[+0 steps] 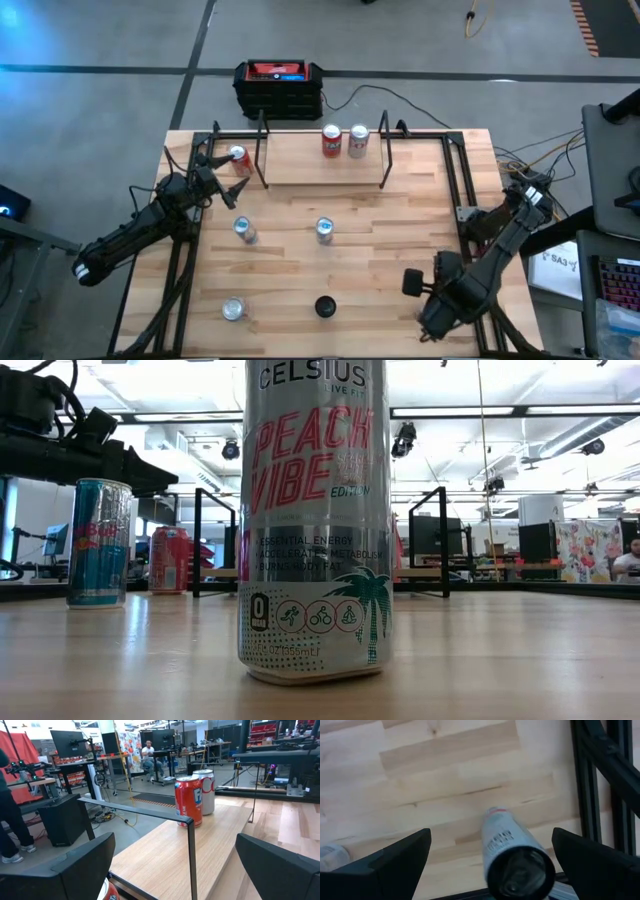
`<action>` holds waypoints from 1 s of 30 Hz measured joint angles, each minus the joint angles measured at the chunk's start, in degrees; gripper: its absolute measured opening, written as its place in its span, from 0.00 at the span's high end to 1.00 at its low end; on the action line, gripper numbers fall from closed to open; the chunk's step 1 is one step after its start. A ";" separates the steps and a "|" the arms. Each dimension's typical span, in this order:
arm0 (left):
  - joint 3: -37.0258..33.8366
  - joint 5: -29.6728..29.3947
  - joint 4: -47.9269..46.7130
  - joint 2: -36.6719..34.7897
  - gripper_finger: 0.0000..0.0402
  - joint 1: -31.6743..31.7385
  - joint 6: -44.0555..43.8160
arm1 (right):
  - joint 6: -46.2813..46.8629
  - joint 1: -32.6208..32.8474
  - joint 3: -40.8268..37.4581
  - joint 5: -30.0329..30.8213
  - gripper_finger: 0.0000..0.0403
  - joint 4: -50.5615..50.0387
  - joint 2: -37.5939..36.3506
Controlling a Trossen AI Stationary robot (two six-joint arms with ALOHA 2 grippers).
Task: Place canned beverage on shelf
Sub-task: Put the white and pink soda can on the shelf
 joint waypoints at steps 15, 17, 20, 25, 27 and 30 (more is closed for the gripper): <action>-0.02 -0.01 0.00 0.00 0.01 0.01 -0.02 | 3.01 2.07 -0.02 -7.34 0.01 5.96 2.86; -0.02 0.01 0.00 0.00 0.01 -0.01 0.00 | 3.83 2.27 -0.02 -7.34 0.01 5.97 3.16; -0.01 0.00 0.00 0.00 0.01 0.00 -0.02 | 4.35 2.73 -0.42 -7.23 0.01 5.98 3.65; -0.01 -0.01 0.00 0.00 0.01 0.01 -0.01 | 4.20 2.72 -3.08 -6.85 0.01 7.23 3.95; -0.01 -0.01 0.00 0.00 0.01 0.01 -0.01 | 4.19 2.72 -3.97 -6.77 0.01 7.88 3.95; -0.02 0.01 0.00 0.00 0.01 -0.01 -0.01 | 4.19 2.72 -4.72 -6.48 0.01 8.75 3.93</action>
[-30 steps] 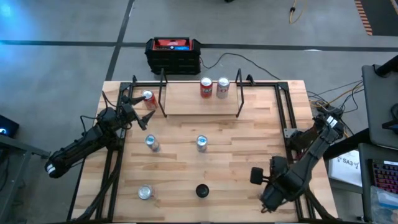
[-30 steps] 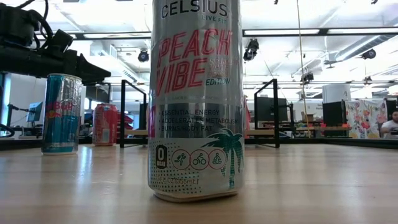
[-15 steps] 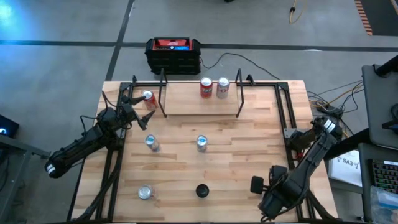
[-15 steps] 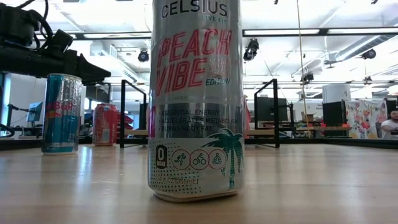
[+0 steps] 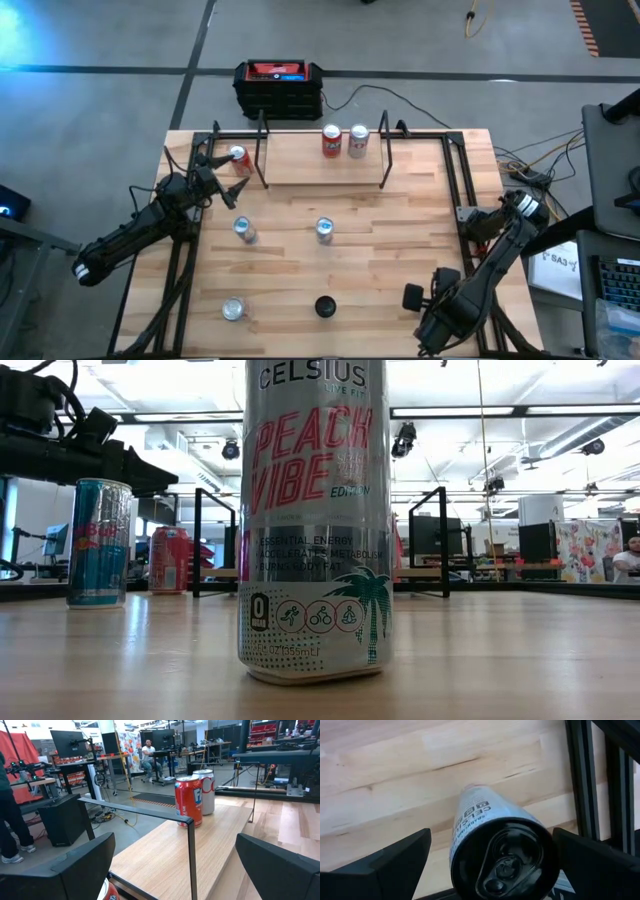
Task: Place canned beverage on shelf
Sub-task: Put the white and pink soda can on the shelf
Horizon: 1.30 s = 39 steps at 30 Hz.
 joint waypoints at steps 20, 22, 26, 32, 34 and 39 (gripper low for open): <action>0.02 0.00 0.00 0.00 0.01 0.01 0.01 | -0.79 0.96 -2.63 1.83 0.01 3.71 0.00; 0.01 -0.01 0.00 0.00 0.01 0.02 -0.01 | -0.31 0.98 -2.64 2.54 0.01 3.70 0.00; 0.02 0.00 0.00 0.00 0.01 0.02 -0.01 | 0.24 0.98 -2.69 2.60 0.01 3.41 0.00; 0.00 0.00 0.00 0.00 0.01 0.01 0.01 | 2.27 0.98 -2.77 2.11 0.03 2.71 0.00; 0.01 0.00 0.00 0.00 0.01 0.02 -0.01 | 2.57 0.98 -2.77 1.41 0.08 2.40 0.00; 0.01 -0.02 0.00 0.00 0.01 0.02 -0.01 | 2.49 0.98 -2.80 1.05 0.27 2.47 0.00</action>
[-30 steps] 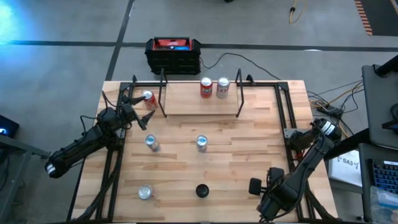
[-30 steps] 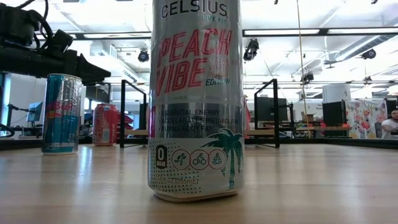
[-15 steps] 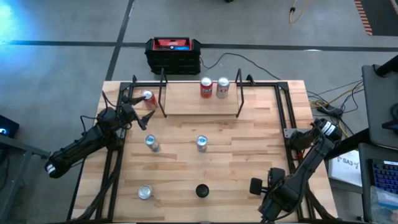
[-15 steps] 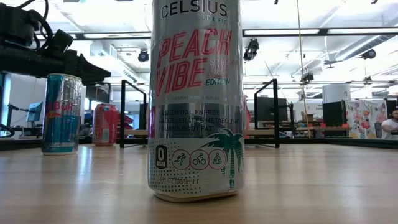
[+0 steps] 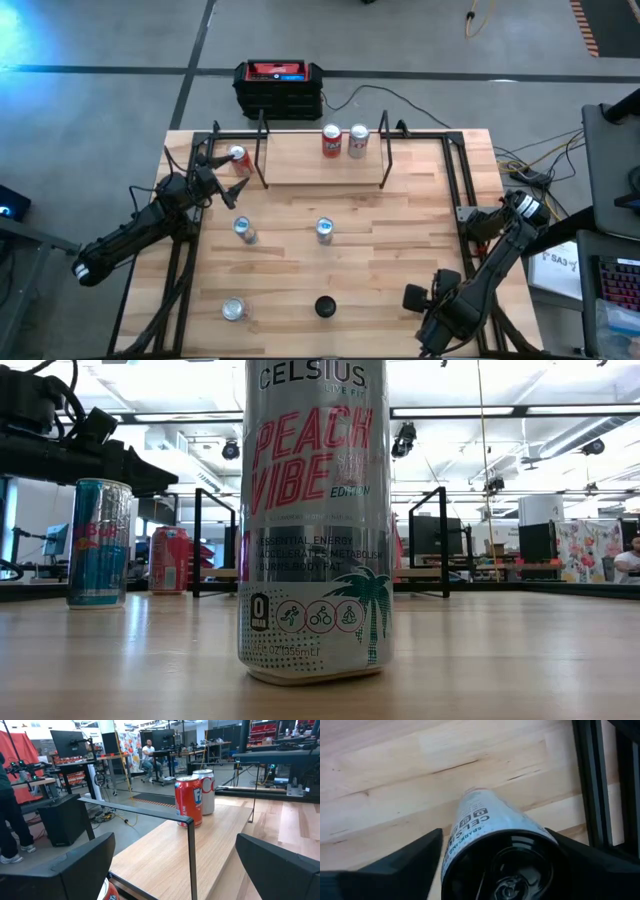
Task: Place canned beverage on shelf
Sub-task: Put the white and pink soda can on the shelf
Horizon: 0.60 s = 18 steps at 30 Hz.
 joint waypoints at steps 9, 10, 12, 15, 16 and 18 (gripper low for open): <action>-0.01 0.00 0.00 0.00 0.01 0.00 0.01 | -3.31 0.00 -0.10 2.71 0.40 -0.08 -0.07; 0.00 0.02 -0.02 0.00 0.01 -0.01 0.02 | -4.28 -0.01 -0.11 3.45 0.40 -0.21 -0.07; -0.01 0.00 0.00 0.00 0.01 0.00 0.00 | -5.95 -0.58 -0.10 4.63 0.40 -0.77 -0.09; 0.01 0.01 0.00 0.00 0.01 0.00 0.00 | -10.06 -2.50 -0.12 5.87 0.40 -2.13 -0.09; 0.01 0.02 0.00 -0.01 0.01 -0.01 0.01 | -11.97 -3.42 -0.15 6.29 0.40 -2.48 -0.09; -0.01 0.00 -0.02 0.00 0.01 0.00 0.01 | -17.00 -5.64 -0.16 6.26 0.40 -2.70 -0.09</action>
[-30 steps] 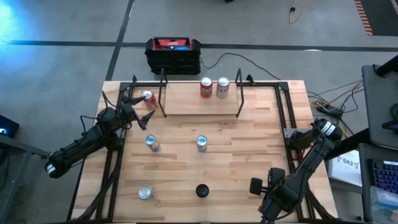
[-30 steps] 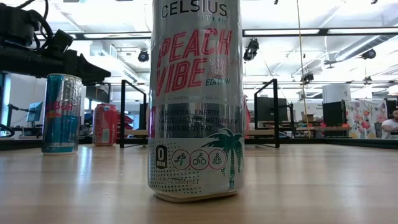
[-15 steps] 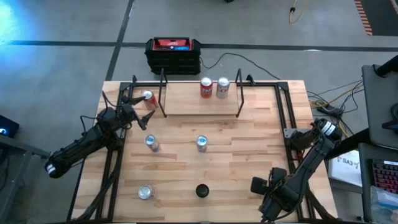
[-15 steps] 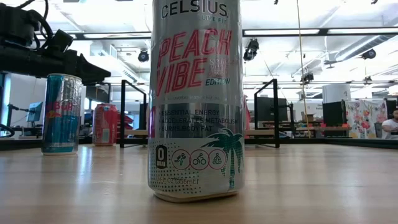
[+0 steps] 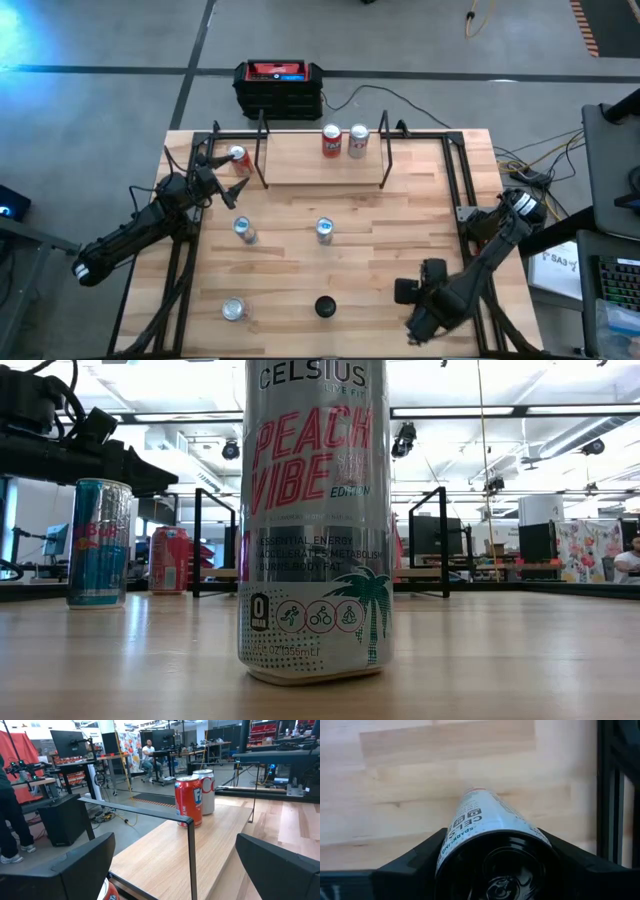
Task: Place canned beverage on shelf
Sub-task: Put the white and pink soda can on the shelf
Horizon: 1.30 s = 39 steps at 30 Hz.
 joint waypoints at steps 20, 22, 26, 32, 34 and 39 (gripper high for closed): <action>0.00 0.02 0.02 0.00 0.01 0.00 -0.01 | -60.45 -35.93 -0.05 0.04 0.38 10.54 -2.75; 0.01 0.01 0.01 -0.01 0.01 -0.01 0.01 | -63.73 -39.88 -0.05 -1.71 0.38 11.82 -2.75; 0.01 0.02 0.01 0.00 0.01 -0.01 0.00 | -69.79 -46.70 -0.02 -4.80 0.38 16.61 -2.60; 0.02 0.01 0.02 -0.01 0.01 0.00 0.00 | -75.72 -53.76 1.15 -7.14 0.38 17.19 0.01; 0.01 0.00 0.02 -0.02 0.01 0.00 0.01 | -78.06 -55.34 2.24 -8.17 0.38 16.91 1.32; 0.00 0.00 0.01 -0.02 0.01 -0.02 0.00 | -82.57 -57.86 6.34 -8.81 0.38 15.14 4.90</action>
